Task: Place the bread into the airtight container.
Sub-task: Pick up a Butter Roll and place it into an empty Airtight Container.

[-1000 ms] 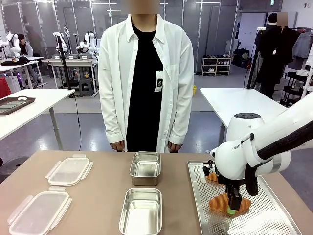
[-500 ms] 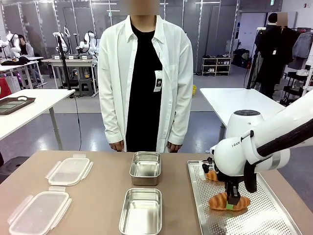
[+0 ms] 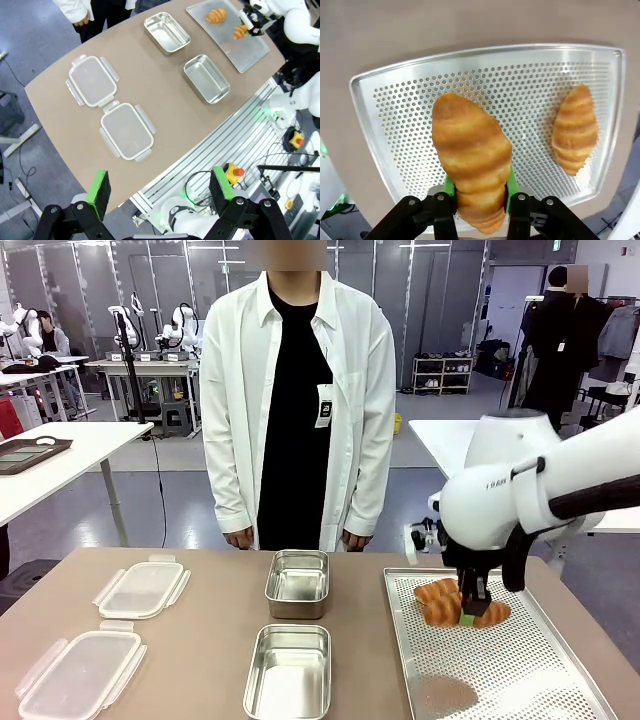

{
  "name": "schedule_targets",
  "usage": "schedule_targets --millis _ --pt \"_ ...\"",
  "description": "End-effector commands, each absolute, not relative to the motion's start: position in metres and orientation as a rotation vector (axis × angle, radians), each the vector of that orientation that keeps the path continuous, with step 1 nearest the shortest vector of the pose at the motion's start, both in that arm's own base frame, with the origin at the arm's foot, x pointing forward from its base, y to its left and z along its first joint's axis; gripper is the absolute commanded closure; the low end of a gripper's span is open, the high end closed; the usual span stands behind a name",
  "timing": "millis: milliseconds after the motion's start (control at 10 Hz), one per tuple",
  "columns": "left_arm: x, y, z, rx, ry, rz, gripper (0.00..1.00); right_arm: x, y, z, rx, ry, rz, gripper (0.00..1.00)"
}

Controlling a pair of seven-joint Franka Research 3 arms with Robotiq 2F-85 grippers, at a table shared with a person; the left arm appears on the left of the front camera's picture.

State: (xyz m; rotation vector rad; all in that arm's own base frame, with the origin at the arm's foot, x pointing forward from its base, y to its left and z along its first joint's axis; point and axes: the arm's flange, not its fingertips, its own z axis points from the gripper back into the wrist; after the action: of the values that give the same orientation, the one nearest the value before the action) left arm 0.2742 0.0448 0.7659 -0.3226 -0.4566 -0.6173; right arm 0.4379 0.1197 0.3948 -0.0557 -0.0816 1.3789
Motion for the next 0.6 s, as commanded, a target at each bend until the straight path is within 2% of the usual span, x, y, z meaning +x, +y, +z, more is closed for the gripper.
schedule_targets --millis 0,300,500 --pt "0.273 0.045 0.766 -0.316 -0.456 -0.639 0.0 0.429 0.137 0.427 -0.062 -0.082 1.363 0.58" --pt "0.273 0.045 0.766 -0.316 -0.456 -0.639 0.0 0.415 0.18 0.46 -0.084 -0.104 1.332 0.58" --pt "0.273 0.045 0.766 -0.316 -0.456 -0.639 0.0 0.4 0.238 0.471 -0.092 -0.11 1.323 0.58"
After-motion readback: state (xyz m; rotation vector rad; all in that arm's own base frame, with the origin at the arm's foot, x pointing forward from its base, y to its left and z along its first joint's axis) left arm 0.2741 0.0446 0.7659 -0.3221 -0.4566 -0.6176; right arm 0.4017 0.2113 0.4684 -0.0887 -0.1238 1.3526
